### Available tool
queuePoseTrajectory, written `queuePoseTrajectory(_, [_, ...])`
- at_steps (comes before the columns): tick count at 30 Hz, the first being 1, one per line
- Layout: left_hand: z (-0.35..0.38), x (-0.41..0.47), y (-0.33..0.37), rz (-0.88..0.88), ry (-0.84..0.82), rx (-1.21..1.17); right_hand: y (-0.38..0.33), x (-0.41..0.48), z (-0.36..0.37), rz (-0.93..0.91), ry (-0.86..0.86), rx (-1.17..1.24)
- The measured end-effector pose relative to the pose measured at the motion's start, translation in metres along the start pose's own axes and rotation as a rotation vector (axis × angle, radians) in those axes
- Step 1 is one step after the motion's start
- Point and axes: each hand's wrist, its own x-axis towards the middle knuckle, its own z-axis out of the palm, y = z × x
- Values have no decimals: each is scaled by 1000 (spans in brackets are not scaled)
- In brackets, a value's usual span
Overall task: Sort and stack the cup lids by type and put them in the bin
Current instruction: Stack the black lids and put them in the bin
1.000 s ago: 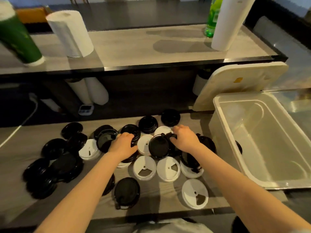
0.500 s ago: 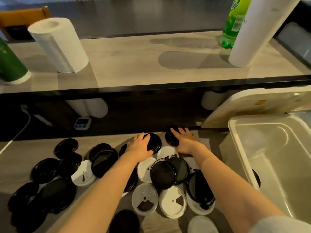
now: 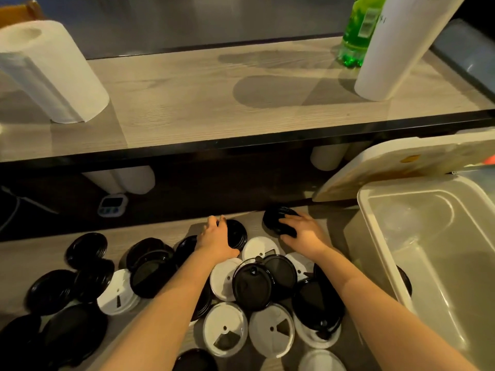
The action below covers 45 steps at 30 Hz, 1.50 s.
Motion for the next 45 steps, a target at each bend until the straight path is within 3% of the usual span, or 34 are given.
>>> queuePoseTrajectory(6, [2, 2, -2, 12, 32, 8, -6, -13, -6, 20, 241, 155])
queuePoseTrajectory(12, [2, 0, -5, 25, 17, 0, -17, -28, -16, 122, 325, 536])
queuePoseTrajectory(20, [-5, 6, -6, -32, -10, -178, -27, -45, -20, 238, 227, 1063])
queuePoseTrajectory(25, [-19, 2, -8, 79, 95, -474, -40, -56, -34, 183, 145, 1227])
queuePoseTrajectory(29, [-40, -22, -3, 147, 219, -760, -56, -61, -39, 108, -31, 1202])
queuePoseTrajectory(33, [-49, -56, 1, 124, 143, -1177, -75, -65, -40, 97, -66, 1111])
queuePoseTrajectory(38, [-38, -87, -3, 53, 94, -1486, -94, -77, -39, 0, -95, 990])
queuePoseTrajectory(40, [-33, -98, -5, 51, 78, -1538, -103, -83, -39, -15, -104, 899])
queuePoseTrajectory(45, [-26, -129, -14, 116, 91, -1404, -118, -95, -34, -40, -55, 694])
